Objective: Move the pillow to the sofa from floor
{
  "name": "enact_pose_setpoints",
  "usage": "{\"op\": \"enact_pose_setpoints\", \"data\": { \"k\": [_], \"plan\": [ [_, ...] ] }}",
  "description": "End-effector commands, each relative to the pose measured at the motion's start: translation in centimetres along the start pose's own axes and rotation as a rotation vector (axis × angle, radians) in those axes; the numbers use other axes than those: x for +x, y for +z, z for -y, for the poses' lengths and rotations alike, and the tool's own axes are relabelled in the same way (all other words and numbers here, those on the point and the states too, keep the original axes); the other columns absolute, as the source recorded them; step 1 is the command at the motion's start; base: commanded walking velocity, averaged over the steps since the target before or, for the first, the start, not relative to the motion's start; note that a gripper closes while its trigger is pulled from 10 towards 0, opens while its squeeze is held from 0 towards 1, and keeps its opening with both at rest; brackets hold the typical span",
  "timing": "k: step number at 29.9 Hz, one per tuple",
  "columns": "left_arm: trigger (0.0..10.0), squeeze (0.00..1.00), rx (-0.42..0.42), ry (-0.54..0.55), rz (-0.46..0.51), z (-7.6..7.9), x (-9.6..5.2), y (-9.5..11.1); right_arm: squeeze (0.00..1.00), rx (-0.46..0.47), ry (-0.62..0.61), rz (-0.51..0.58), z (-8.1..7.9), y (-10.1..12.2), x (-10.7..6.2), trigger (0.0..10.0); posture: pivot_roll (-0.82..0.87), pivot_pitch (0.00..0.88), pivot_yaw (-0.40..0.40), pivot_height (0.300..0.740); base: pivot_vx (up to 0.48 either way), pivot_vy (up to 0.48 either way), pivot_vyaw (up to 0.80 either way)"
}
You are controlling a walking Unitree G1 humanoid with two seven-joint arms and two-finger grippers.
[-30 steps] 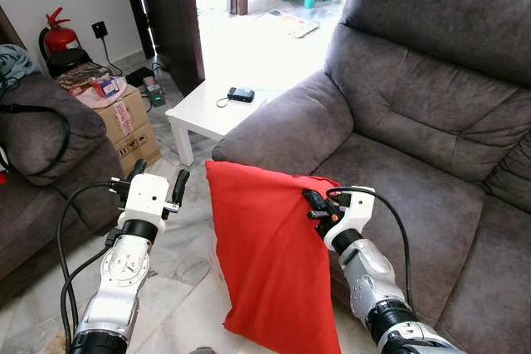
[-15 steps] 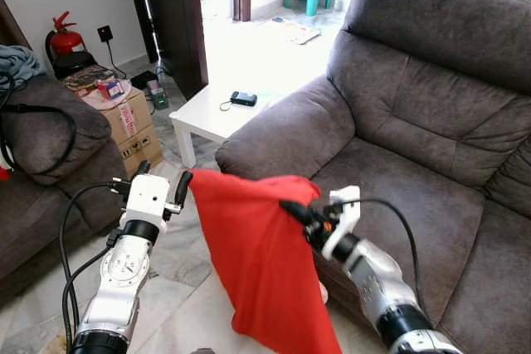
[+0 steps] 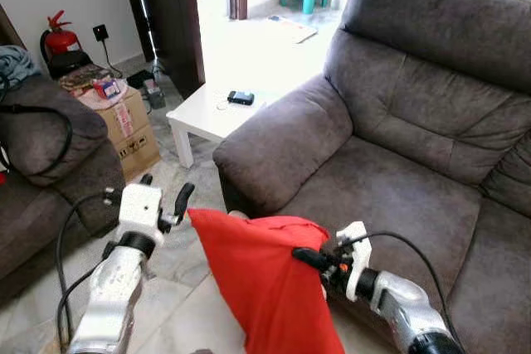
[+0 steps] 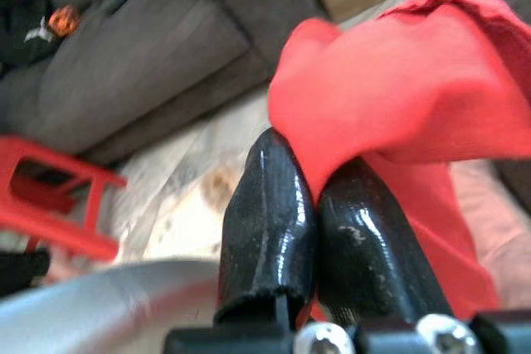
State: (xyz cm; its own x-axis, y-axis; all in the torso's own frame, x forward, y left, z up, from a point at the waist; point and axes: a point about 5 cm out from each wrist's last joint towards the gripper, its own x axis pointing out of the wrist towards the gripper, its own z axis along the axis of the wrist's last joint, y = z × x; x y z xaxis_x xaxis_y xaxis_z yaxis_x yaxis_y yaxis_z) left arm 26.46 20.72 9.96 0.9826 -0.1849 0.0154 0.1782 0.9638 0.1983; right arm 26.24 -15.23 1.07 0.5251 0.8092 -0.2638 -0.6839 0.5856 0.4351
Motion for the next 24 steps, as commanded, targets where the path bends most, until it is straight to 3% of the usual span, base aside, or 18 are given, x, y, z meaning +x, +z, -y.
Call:
{"op": "enact_pose_setpoints", "data": {
  "k": [1,5,13,18,21,24],
  "plan": [
    [10.0,0.0,-0.007,-0.045,-0.033,-0.2,-0.6,-0.2,0.0,-0.092,0.062,0.05,-0.3,2.3,0.2,10.0,0.21,0.0,-0.081,0.74,0.0,0.0,0.0],
    [10.0,0.0,0.02,-0.123,-0.156,-0.6,-2.7,-2.0,0.0,-0.135,0.133,-0.062,-0.6,1.2,-0.3,10.0,0.21,0.0,-0.087,0.74,0.0,0.0,0.0],
    [10.0,0.0,-0.015,-0.236,-0.265,-0.2,-3.9,-3.0,0.0,-0.171,0.237,-0.122,-1.4,1.1,-0.4,10.0,0.21,0.0,-0.095,0.74,0.0,0.0,0.0],
    [10.0,0.0,0.04,-0.316,-0.348,-0.4,-5.1,-4.0,0.0,-0.193,0.248,-0.228,-1.3,-0.1,-0.7,10.0,0.22,0.0,-0.095,0.74,0.0,0.0,0.0],
    [10.0,0.0,0.108,-0.416,-0.453,-0.6,-7.0,-5.3,0.0,-0.229,0.284,-0.324,-1.5,-1.1,-1.3,10.0,0.21,0.0,-0.094,0.74,0.0,0.0,0.0],
    [10.0,0.0,0.08,-0.459,-0.496,-0.4,-8.0,-5.8,0.0,-0.242,0.296,-0.356,-1.6,-1.6,-1.5,10.0,0.21,0.0,-0.096,0.74,0.0,0.0,0.0]
  ]
}}
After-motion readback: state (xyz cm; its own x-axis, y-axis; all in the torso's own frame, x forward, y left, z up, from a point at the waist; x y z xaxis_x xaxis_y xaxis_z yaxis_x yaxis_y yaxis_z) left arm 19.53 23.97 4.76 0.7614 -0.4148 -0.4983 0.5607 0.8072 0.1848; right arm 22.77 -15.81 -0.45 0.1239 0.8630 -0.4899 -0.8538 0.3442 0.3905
